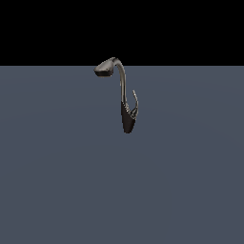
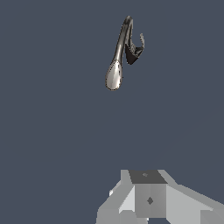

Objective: Turn on the faucet by rotating a designated handle.

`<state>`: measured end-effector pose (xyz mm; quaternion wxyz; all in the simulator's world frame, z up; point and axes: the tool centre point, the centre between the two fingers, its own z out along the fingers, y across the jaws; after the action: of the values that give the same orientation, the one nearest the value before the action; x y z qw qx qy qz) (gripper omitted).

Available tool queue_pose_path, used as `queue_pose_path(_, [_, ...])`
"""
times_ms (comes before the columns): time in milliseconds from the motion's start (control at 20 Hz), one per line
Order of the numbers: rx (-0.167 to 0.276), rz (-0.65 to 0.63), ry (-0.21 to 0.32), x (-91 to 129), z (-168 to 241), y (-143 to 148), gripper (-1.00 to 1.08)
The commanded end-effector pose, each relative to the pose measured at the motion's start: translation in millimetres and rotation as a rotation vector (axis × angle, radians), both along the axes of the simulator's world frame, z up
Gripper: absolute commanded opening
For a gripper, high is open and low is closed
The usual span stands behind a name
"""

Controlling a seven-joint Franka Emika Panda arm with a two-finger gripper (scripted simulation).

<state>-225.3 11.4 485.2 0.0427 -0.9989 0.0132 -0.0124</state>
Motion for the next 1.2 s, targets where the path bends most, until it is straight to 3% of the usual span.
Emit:
queue_pose_path(0, [0.021, -0.033, 0.01, 9.3, -2.1, 1.9, -1.0])
queue_pose_path(350, [0.11, -0.176, 0.053, 49.3, -13.2, 8.1, -1.0])
queue_pose_path(1150, [0.35, -0.649, 0.215, 171.6, -74.6, 5.3, -1.0])
